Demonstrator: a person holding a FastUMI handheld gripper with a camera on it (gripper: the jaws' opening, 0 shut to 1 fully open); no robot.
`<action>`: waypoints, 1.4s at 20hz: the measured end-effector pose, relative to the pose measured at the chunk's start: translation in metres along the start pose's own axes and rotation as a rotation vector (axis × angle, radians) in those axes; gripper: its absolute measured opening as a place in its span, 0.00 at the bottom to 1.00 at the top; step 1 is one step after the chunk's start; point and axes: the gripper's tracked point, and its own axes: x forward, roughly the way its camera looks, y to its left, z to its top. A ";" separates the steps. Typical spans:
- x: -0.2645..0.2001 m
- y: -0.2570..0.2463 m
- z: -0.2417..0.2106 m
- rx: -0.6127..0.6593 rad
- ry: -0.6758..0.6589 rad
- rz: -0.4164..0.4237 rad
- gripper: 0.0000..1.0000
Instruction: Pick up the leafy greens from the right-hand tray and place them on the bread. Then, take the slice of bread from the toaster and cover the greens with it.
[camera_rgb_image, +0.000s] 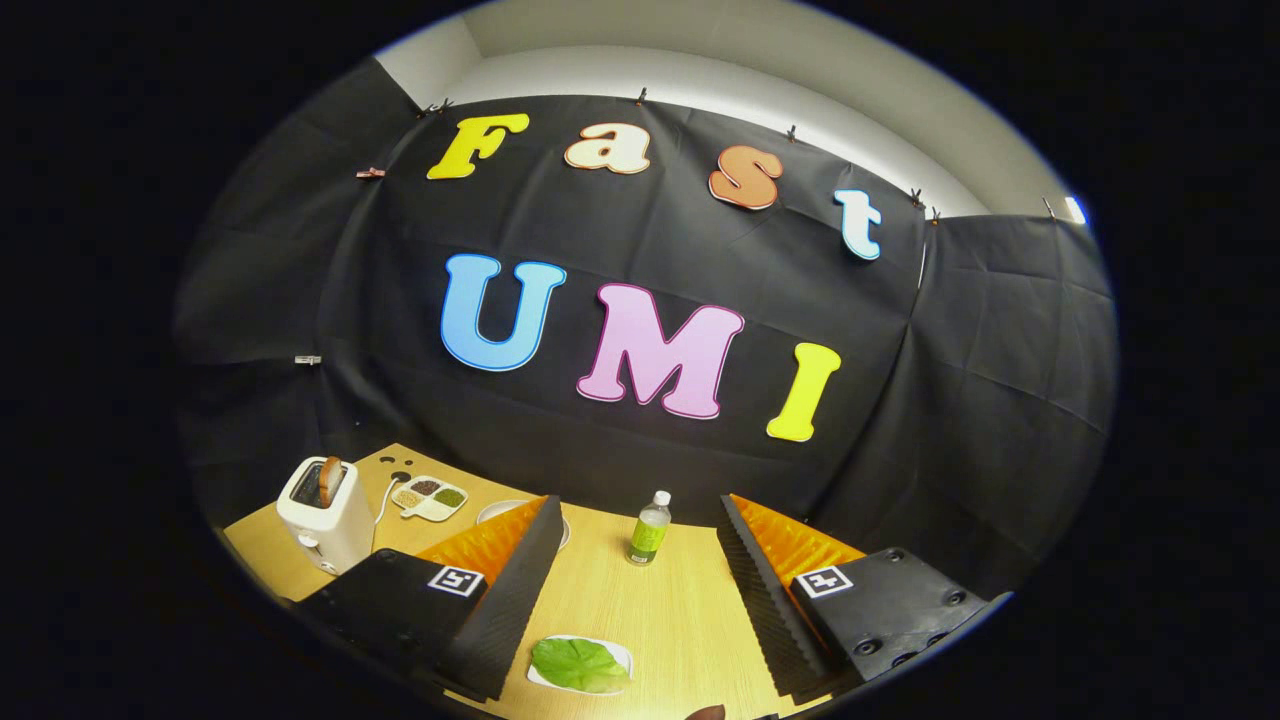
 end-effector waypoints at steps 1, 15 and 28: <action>0.000 0.000 -0.002 -0.002 0.003 0.004 0.97; 0.013 0.038 -0.190 -0.010 0.421 0.279 0.97; 0.044 0.075 -0.363 -0.178 0.774 0.568 0.92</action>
